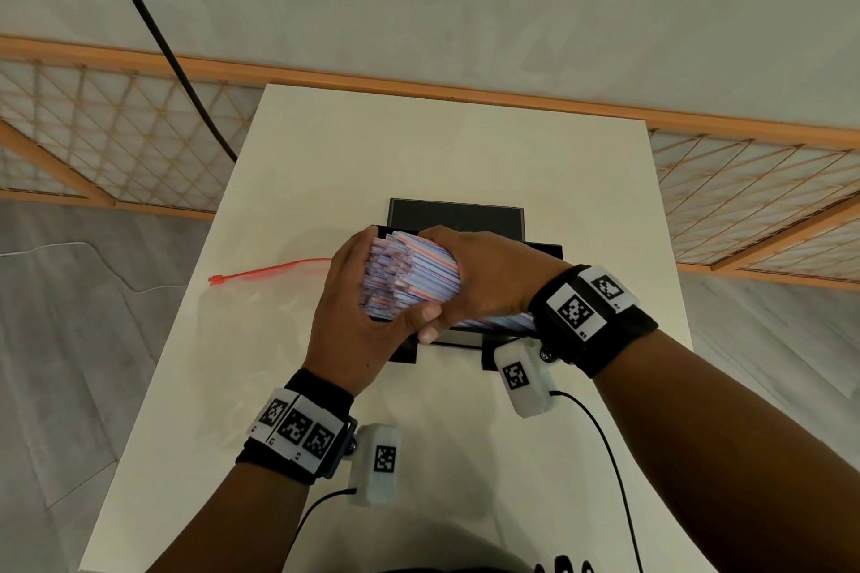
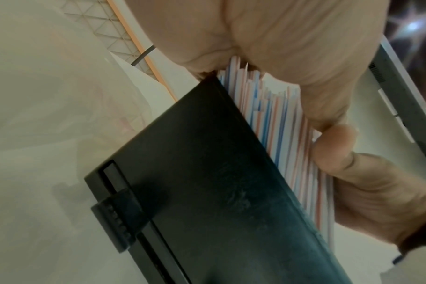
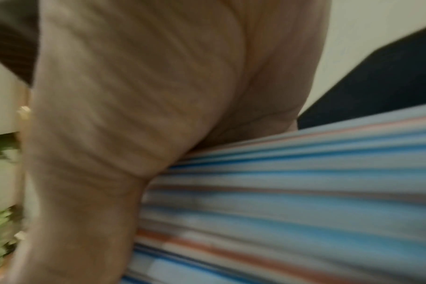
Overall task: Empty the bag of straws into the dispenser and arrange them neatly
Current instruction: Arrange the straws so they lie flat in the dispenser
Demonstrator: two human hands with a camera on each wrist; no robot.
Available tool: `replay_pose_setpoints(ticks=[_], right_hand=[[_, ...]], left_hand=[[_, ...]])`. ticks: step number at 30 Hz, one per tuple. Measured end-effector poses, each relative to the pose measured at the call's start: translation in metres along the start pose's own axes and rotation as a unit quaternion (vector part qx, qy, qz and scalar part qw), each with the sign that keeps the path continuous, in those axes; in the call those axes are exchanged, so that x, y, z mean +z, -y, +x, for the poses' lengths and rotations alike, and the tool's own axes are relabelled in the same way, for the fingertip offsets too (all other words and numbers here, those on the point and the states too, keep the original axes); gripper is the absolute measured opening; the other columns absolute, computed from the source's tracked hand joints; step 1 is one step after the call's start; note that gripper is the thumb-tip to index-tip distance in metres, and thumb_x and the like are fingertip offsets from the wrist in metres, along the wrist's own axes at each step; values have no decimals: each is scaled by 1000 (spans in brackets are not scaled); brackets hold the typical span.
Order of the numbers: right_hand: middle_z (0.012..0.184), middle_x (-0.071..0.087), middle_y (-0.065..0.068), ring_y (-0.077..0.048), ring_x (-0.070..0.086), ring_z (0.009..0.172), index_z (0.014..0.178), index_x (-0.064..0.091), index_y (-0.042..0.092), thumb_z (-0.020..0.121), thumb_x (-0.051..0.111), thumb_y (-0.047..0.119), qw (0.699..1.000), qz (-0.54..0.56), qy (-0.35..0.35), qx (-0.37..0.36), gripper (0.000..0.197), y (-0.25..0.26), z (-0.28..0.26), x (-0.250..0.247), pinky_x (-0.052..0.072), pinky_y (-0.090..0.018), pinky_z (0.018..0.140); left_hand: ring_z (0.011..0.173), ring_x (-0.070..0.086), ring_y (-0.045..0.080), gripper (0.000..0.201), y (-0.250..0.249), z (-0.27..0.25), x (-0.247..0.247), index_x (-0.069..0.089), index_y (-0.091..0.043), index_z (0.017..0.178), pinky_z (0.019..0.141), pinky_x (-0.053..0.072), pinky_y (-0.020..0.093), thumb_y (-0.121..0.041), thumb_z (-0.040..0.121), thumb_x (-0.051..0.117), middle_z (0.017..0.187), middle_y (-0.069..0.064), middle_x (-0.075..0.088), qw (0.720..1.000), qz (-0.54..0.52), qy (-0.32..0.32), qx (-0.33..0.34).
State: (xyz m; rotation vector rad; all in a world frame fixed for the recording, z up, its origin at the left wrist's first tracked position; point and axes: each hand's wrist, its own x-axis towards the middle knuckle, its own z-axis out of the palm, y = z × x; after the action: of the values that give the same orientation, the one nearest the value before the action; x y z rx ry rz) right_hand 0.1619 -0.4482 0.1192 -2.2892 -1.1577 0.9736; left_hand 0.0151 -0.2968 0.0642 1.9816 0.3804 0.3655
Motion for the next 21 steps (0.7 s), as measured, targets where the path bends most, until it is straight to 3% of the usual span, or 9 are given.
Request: replay_pose_setpoints(ticks=[4,9,12,16,19,21], right_hand=[[117,69,12,-13,66,105,138,46,33,58,89,66,999,-32,-6,0,97,5,2,-1,54,-38,97],[115,67,14,-5,64,103,137,45,34,61,93,56,999,38,21,22,93,-4,3,7,49,-29,96],[117,68,15,-5,65,107,137,44,37,56,95,57,997,64,18,28,98,-6,2,7,51,-33,102],[122,66,15,-10,64,110,140,43,36,55,92,66,1000,-4,19,18,103,-2,2,1,51,-36,101],[120,60,11,-14,61,106,139,45,34,56,84,76,997,-80,-2,20,101,3,1,2,53,-42,97],[118,57,7,-16,60,103,140,44,32,59,82,76,995,-99,-11,22,100,3,-1,3,53,-41,95]], left_hand=[[129,50,5,103,2,1,1,38,-14,149,105,42,17,-59,65,78,142,-1,49,1000,-12,-11,2],[130,49,1,102,2,-2,1,38,-17,148,105,42,15,-64,66,76,144,-5,48,1000,4,-3,2],[131,49,1,100,1,-1,0,40,-18,147,106,41,17,-71,67,71,143,-7,49,1000,12,0,15],[127,43,-13,95,0,1,0,40,-18,146,103,33,3,-63,69,74,140,-10,47,999,25,6,28],[131,45,-4,96,-1,1,-1,42,-19,145,105,34,5,-72,69,68,147,-4,45,999,34,9,31],[132,46,0,84,-2,1,-2,45,-29,140,107,38,12,-65,70,73,147,-6,45,999,28,11,37]])
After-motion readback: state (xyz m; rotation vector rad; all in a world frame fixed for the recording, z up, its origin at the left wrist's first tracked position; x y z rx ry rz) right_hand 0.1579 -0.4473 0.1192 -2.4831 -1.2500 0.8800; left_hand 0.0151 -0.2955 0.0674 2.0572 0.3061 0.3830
